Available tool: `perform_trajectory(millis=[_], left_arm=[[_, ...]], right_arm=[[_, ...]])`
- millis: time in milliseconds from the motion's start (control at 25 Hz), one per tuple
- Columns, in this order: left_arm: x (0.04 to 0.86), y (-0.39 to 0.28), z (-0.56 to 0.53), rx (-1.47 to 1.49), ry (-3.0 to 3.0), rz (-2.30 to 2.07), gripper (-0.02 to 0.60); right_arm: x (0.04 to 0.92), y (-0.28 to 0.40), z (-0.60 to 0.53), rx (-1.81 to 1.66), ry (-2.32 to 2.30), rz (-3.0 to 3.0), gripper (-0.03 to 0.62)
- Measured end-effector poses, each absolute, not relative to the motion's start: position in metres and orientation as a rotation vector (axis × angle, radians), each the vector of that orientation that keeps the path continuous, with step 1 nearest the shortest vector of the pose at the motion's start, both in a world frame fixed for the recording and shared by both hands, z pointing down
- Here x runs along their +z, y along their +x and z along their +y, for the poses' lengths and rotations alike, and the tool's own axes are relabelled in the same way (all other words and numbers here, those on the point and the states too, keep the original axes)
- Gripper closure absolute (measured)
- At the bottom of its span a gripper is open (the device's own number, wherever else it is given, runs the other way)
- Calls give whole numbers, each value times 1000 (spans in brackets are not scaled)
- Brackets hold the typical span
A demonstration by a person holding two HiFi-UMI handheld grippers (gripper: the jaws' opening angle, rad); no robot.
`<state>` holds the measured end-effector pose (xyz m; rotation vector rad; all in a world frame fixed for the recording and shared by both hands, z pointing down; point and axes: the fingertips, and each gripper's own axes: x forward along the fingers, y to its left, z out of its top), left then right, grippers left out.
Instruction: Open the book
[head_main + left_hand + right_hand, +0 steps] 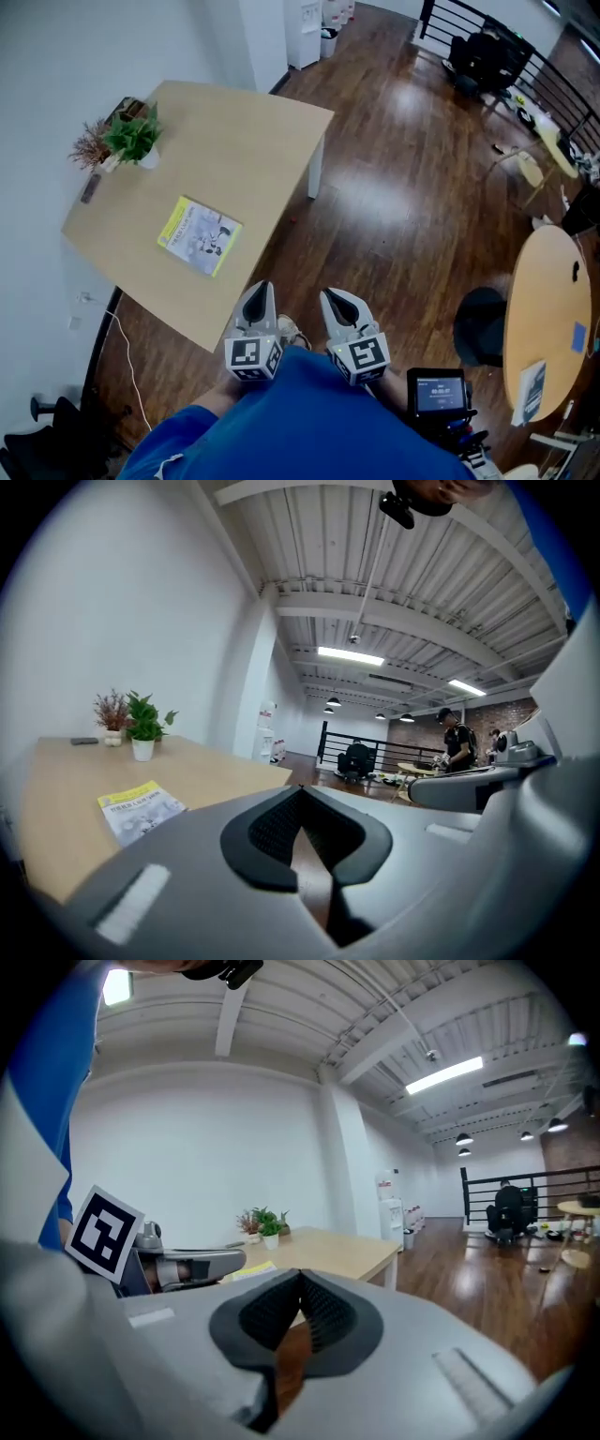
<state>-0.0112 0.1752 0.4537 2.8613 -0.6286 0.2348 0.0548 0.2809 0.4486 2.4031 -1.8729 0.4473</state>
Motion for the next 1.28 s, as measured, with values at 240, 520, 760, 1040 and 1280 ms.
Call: perform_trajectory(millis=[240,520,760,1040,1280], left_arm=[[458,-28,100,225,2793,-812,574],[462,-59,47,214,2695,-1027,574],[475,-79,20,224,2590,-1179,574],[489,-78,-20,263,2458,-1391,574],[496,-52,-63,302,2348,-1547,574]], right_arm=[[451,50,188,456,2216,-2024,591],[461,34,119,490,2010,-2160,591],[471,26,75,496,1857,-2246,591],[486,42,15,503,1652,-2366,591],[493,73,-44,503,1472,-2463,591]])
